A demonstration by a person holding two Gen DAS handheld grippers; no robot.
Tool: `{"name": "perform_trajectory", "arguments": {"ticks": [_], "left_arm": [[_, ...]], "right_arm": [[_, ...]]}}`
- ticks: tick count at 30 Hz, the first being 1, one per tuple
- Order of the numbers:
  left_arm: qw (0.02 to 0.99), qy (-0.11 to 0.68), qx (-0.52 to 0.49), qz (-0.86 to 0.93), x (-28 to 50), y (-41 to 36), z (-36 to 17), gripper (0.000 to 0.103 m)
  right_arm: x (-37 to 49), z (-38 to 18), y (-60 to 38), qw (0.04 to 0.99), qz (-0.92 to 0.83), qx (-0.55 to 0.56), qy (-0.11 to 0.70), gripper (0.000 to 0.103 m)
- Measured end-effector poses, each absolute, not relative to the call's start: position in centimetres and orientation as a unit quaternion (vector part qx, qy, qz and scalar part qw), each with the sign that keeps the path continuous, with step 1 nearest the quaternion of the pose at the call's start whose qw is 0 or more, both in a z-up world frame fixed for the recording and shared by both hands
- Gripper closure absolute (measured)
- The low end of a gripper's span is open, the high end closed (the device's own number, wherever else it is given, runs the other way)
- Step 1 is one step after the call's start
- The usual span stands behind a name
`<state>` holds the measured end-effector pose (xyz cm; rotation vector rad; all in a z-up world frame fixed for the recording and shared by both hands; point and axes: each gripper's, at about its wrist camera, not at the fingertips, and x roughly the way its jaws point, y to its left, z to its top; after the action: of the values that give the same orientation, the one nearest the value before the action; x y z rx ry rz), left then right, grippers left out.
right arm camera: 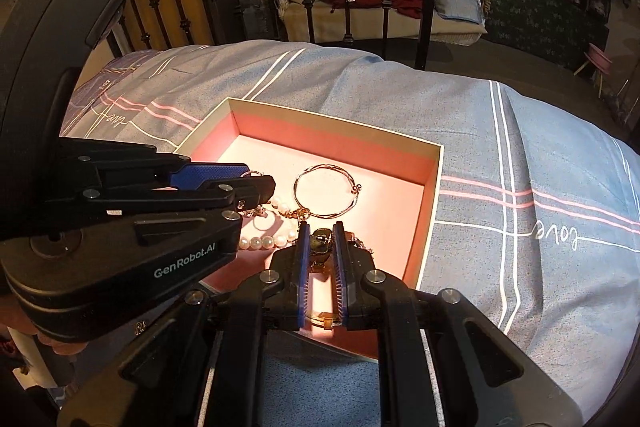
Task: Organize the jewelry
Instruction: 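Carry the ring and gold piece into the box and open both grippers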
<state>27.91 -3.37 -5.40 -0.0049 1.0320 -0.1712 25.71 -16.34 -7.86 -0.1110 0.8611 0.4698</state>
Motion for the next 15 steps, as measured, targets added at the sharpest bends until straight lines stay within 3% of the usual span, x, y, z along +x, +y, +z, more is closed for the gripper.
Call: {"name": "perform_trajectory", "arguments": {"ticks": [9, 15], "left_arm": [[0.86, 0.505, -0.005, -0.076, 28.31, -3.11, -6.15, 0.085], [0.867, 0.493, 0.002, -0.075, 27.94, -3.29, -5.36, 0.069]], "right_arm": [[25.72, -8.07, -15.68, 0.879, 0.229, -0.067, 0.412, 0.091], [25.21, -7.76, -15.46, 0.881, 0.229, -0.072, 0.407, 0.089]]}}
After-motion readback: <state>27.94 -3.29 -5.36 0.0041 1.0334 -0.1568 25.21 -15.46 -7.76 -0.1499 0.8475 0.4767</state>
